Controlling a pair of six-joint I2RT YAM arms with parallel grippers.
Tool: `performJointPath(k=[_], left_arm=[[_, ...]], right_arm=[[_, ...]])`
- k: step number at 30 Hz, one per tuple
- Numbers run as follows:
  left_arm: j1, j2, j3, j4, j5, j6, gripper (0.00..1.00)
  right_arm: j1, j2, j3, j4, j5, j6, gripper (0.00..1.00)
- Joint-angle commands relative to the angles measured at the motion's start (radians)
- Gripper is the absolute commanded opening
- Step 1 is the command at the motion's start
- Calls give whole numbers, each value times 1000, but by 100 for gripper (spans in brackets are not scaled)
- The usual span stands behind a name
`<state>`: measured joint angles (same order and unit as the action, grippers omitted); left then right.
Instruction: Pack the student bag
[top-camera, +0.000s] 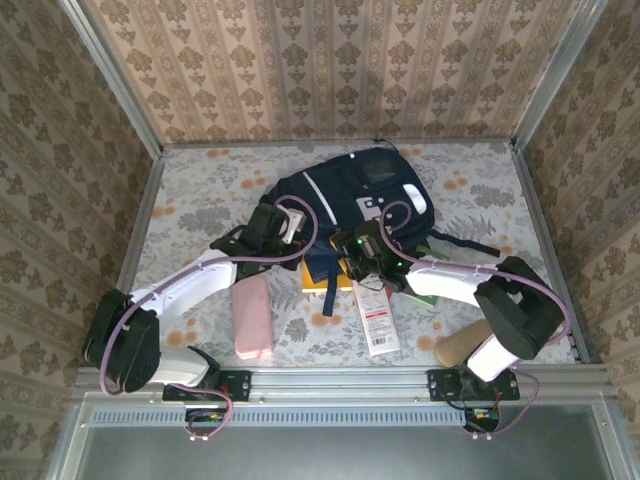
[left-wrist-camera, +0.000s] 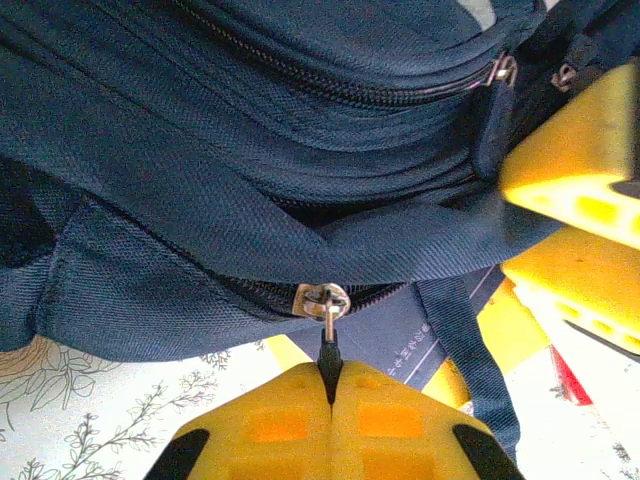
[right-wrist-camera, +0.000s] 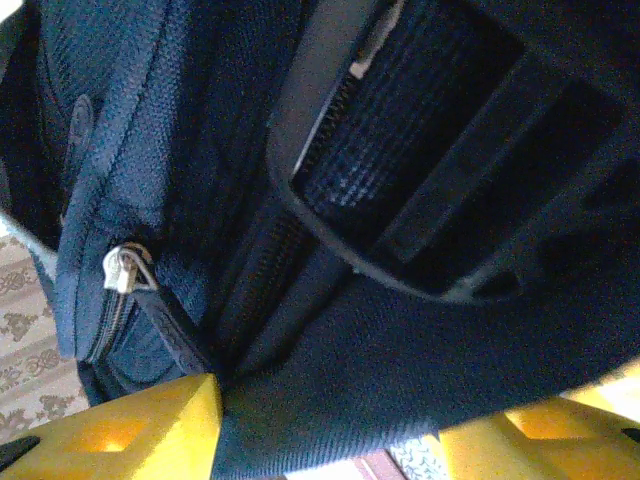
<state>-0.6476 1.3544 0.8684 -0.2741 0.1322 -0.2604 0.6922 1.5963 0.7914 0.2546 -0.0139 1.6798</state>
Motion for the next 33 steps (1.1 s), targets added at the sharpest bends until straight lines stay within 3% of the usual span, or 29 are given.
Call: performJointPath(k=[1, 8, 23, 33], left_arm=[[-19, -39, 9, 50, 25, -6, 0], [-16, -43, 15, 14, -6, 21, 0], [72, 24, 10, 15, -63, 55, 0], [107, 94, 49, 28, -126, 70, 0]], right_arm=[[2, 46, 59, 92, 51, 6, 48], [-18, 33, 98, -6, 103, -147, 1], [-95, -28, 31, 12, -3, -273, 0], [-189, -60, 94, -145, -169, -486, 0]])
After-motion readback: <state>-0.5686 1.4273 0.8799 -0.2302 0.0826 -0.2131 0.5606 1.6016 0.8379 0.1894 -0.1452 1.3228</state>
